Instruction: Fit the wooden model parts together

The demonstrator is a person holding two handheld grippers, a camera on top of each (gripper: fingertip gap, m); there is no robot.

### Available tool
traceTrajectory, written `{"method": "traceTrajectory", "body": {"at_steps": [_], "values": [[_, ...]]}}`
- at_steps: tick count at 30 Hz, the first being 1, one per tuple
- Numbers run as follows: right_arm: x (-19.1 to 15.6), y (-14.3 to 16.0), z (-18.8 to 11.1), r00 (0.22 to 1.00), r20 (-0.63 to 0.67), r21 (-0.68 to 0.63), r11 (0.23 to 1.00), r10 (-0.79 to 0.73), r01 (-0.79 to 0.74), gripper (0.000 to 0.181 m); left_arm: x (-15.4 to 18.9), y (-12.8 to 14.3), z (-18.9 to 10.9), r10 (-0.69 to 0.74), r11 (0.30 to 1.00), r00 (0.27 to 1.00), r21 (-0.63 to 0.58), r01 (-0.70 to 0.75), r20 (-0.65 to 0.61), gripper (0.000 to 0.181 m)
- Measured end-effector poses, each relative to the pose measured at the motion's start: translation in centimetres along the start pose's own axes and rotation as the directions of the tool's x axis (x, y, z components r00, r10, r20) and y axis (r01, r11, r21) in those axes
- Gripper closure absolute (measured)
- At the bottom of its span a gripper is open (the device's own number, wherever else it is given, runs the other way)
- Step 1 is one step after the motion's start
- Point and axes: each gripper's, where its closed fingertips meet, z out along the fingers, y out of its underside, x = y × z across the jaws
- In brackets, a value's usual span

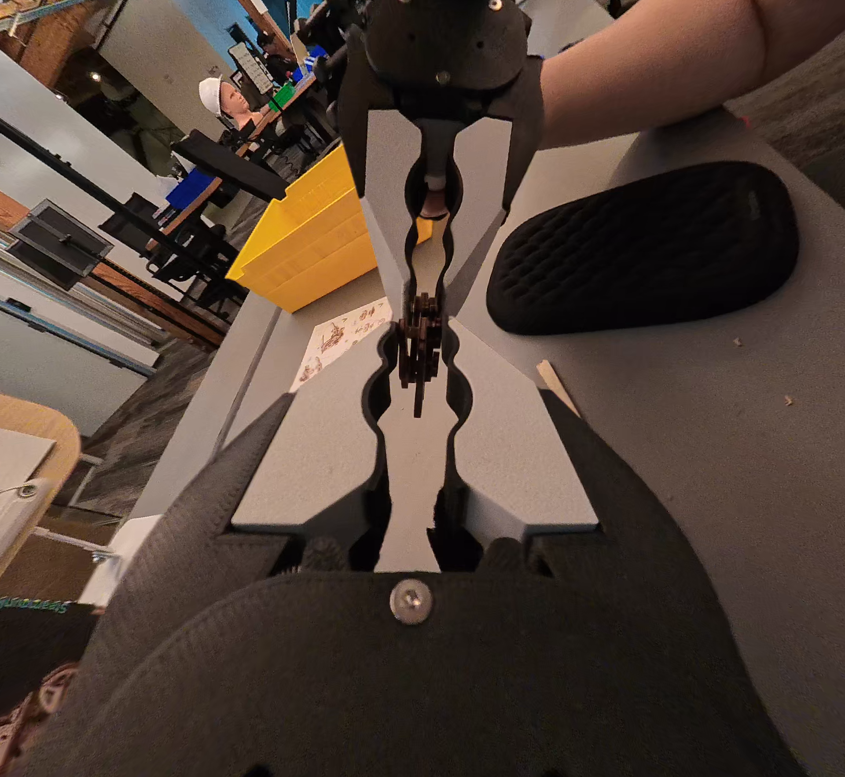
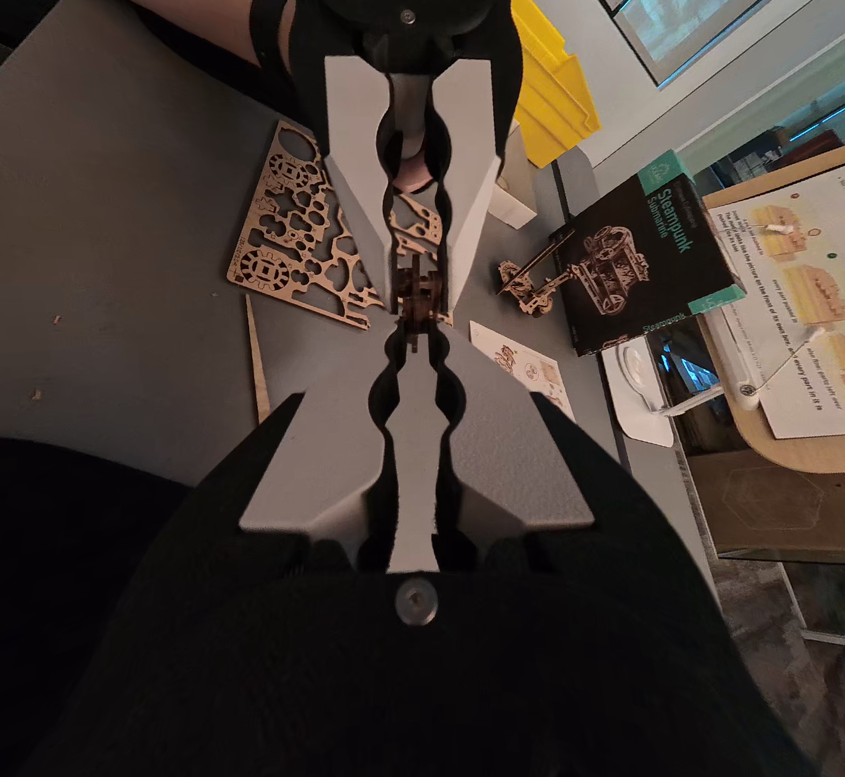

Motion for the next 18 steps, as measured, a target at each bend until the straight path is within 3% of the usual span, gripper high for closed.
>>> {"method": "traceTrajectory", "body": {"at_steps": [11, 18], "values": [[-1.9, 0.7, 0.3, 0.986, 0.154, -0.003, 0.998, 0.063, -0.064, 0.174, 1.7, 1.4, 0.4, 0.122, 0.990, 0.991, -0.071, -0.125, -0.049, 0.164], [-2.8, 1.0, 0.5, 0.958, 0.251, 0.003, 0.989, 0.142, -0.147, 0.174, 2.6, 2.1, 0.6, 0.034, 0.989, 0.990, -0.136, -0.054, -0.140, 0.165]]}}
